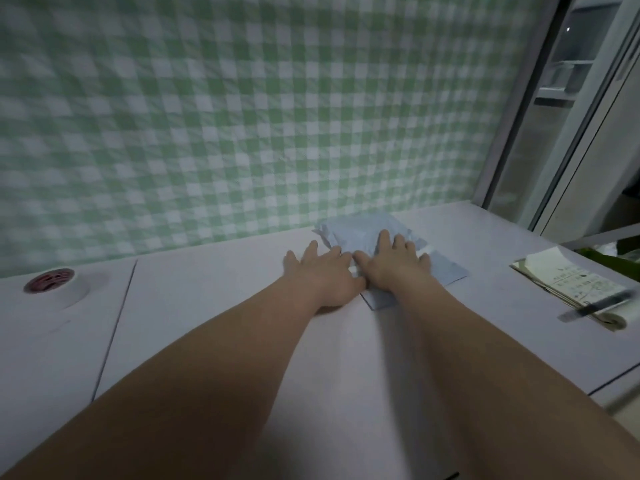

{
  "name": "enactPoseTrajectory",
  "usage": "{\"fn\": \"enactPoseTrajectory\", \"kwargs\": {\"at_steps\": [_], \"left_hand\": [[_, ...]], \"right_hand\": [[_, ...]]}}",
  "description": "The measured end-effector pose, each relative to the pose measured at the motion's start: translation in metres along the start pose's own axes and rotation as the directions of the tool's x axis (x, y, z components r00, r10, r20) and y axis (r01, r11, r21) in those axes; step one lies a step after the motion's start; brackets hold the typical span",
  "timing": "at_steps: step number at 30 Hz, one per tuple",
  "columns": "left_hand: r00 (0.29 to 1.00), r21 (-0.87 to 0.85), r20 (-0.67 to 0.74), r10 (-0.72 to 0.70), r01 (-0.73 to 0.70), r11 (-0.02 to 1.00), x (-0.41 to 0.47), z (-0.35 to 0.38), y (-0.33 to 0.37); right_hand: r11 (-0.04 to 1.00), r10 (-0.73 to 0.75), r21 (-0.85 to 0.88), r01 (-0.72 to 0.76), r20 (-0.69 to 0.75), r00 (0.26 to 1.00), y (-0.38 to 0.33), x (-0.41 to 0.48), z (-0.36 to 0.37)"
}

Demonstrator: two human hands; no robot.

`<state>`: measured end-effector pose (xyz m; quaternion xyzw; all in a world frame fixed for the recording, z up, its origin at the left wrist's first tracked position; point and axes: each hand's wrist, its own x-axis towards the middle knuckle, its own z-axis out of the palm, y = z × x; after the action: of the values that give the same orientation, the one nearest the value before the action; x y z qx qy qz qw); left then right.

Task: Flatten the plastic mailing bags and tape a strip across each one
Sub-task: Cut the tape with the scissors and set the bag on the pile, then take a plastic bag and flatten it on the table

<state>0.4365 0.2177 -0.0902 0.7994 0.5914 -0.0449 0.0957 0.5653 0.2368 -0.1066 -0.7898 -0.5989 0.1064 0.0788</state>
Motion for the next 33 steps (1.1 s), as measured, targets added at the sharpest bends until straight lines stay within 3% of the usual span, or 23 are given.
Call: {"fn": "enactPoseTrajectory", "kwargs": {"at_steps": [6, 8, 11, 14, 20, 25, 28, 33], "left_hand": [[0.999, -0.011, -0.012, 0.047, -0.048, 0.999, -0.008, -0.007, -0.008], [0.997, -0.058, -0.033, 0.066, -0.068, 0.996, -0.021, -0.015, -0.017], [0.983, -0.151, -0.163, 0.086, -0.111, 0.982, -0.049, -0.032, -0.043], [0.953, -0.132, -0.294, 0.078, -0.121, 0.984, -0.09, -0.048, -0.08], [0.941, -0.045, -0.33, -0.068, 0.057, 0.997, -0.186, -0.061, -0.158], [0.961, 0.11, -0.202, -0.187, 0.212, 0.971, -0.272, -0.06, -0.219], [0.95, 0.108, -0.125, -0.286, 0.3, 0.948, -0.321, -0.059, -0.252], [0.929, 0.19, 0.06, -0.365, 0.348, 0.918, -0.389, -0.048, -0.3]], "right_hand": [[0.997, 0.071, 0.002, -0.071, -0.027, 0.997, -0.002, -0.003, -0.001], [0.996, 0.071, 0.059, -0.063, -0.147, 0.986, -0.006, -0.012, -0.007], [0.978, 0.056, 0.207, 0.035, -0.415, 0.908, -0.026, -0.034, -0.023], [0.945, 0.012, 0.295, 0.142, -0.463, 0.886, -0.059, -0.064, -0.037], [0.889, -0.289, 0.249, 0.386, -0.351, 0.891, -0.134, -0.135, -0.041], [0.793, -0.516, 0.268, 0.547, -0.181, 0.837, -0.197, -0.202, -0.027], [0.72, -0.65, 0.248, 0.648, -0.083, 0.755, -0.227, -0.241, -0.014], [0.574, -0.819, 0.072, 0.816, 0.072, 0.57, -0.262, -0.303, 0.01]]}}
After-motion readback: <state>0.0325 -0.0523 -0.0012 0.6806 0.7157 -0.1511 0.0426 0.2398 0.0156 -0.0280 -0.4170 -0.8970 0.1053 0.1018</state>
